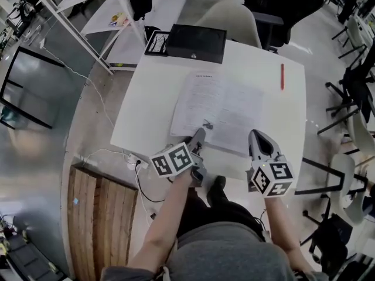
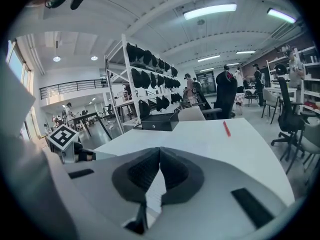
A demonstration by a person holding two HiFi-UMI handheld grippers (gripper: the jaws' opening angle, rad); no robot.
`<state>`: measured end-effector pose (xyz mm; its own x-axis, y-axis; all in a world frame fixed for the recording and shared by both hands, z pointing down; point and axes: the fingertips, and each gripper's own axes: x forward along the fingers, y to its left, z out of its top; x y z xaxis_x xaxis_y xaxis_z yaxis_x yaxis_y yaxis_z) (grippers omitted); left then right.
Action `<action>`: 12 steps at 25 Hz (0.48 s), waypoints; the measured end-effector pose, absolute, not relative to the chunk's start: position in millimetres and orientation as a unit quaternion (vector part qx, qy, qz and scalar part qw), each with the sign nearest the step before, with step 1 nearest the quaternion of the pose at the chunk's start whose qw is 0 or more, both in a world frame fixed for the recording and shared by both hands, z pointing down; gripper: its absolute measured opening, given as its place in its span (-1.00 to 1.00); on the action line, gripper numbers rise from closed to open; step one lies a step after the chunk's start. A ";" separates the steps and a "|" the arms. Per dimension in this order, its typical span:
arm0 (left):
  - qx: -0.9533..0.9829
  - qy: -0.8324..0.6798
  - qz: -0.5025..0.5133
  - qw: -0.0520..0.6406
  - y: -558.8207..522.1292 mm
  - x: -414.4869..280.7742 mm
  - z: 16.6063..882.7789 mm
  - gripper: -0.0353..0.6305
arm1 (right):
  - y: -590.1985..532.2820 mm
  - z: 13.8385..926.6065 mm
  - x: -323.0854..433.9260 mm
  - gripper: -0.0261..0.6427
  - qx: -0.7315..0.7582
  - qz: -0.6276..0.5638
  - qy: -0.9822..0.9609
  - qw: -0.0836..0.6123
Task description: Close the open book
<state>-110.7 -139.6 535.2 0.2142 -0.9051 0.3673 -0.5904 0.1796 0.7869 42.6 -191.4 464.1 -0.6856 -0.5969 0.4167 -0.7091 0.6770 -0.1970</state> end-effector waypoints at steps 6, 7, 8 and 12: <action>0.663 -0.612 -0.077 0.423 -144.0 -89.1 530.2 -0.83 | -191.3 462.9 57.9 -0.92 0.384 0.178 -0.893 0.154; 0.669 -0.613 -0.064 0.415 -144.6 -86.9 530.3 -0.83 | -191.1 463.2 60.4 -0.92 0.388 0.179 -0.891 0.152; 0.675 -0.615 -0.047 0.406 -145.1 -85.2 530.5 -0.83 | -190.8 463.4 62.8 -0.92 0.393 0.180 -0.889 0.151; 0.694 -0.620 0.019 0.365 -147.4 -78.4 530.7 -0.83 | -190.2 463.3 72.1 -0.92 0.406 0.183 -0.883 0.145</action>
<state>-78.4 -147.4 530.7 0.2313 -0.8470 0.4787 -0.8744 0.0347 0.4839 72.1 -190.2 463.3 -0.6281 -0.6646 0.4048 -0.7707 0.6030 -0.2058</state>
